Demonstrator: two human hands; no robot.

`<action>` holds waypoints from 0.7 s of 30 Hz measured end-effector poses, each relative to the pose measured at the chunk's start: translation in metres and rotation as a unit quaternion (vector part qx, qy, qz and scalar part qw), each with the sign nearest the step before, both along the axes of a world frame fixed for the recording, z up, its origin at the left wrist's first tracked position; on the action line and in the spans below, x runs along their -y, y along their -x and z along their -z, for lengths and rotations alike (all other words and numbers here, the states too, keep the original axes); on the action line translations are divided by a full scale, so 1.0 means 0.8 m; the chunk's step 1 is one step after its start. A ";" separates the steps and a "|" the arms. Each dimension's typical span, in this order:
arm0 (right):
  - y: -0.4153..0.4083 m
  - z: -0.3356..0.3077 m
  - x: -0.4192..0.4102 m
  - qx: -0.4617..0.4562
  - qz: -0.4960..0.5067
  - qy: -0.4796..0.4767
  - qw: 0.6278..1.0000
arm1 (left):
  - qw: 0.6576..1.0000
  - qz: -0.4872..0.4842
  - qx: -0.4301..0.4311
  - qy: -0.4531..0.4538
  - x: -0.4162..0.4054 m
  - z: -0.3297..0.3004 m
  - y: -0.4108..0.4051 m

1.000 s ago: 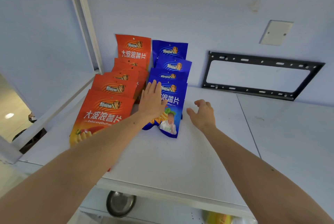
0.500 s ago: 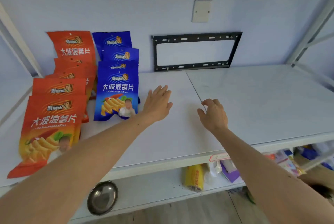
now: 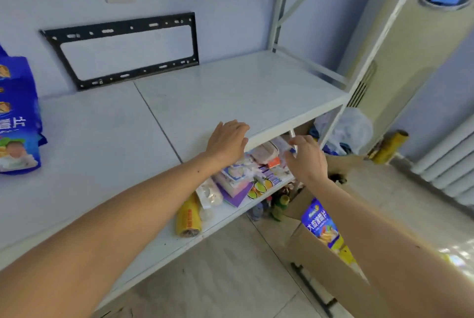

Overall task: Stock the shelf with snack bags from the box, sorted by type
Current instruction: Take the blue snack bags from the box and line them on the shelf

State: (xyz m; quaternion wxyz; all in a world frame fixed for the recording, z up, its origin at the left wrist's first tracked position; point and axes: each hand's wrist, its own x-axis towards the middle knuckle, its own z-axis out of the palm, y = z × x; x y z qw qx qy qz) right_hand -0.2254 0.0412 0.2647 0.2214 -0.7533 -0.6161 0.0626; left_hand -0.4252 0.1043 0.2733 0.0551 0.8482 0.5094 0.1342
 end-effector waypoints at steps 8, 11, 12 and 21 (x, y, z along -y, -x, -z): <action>-0.215 0.027 0.053 -0.012 0.031 0.050 0.998 | 0.998 0.043 -0.006 0.039 0.039 0.066 -0.219; -0.276 0.047 0.058 -0.015 0.039 0.060 0.997 | 0.996 0.050 -0.027 0.067 0.042 0.087 -0.276; -0.295 0.055 0.055 -0.018 0.047 0.069 0.996 | 0.995 0.054 -0.036 0.073 0.041 0.092 -0.292; -0.416 0.128 -0.008 -0.033 0.034 0.146 0.988 | 0.988 0.026 -0.051 0.146 -0.026 0.163 -0.398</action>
